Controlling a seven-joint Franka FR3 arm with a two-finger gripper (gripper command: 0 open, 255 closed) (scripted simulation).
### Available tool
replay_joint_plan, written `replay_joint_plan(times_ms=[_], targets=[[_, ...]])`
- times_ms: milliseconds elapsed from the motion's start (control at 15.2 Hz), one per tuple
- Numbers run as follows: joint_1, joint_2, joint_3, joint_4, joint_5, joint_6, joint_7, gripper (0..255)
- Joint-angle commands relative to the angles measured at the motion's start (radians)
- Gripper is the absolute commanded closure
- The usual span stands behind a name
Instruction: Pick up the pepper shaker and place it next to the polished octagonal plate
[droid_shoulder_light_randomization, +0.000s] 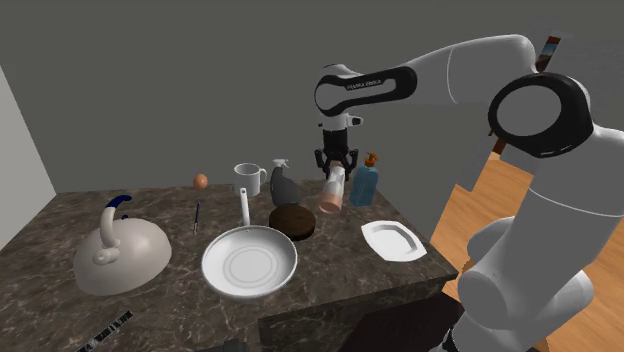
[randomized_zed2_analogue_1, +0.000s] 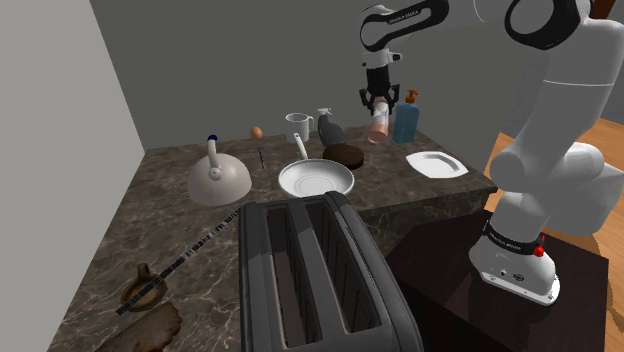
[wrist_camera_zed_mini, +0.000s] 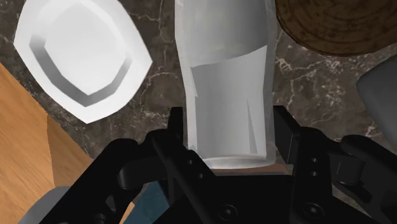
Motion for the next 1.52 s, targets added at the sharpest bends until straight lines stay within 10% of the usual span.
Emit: replay_joint_plan(times_ms=[0, 1452], targets=[[-0.009, 0.008, -0.008, -0.007, -0.007, 0.016, -0.016, 255], [-0.001, 0.116, -0.019, -0.179, -0.062, 0.283, 0.036, 255]])
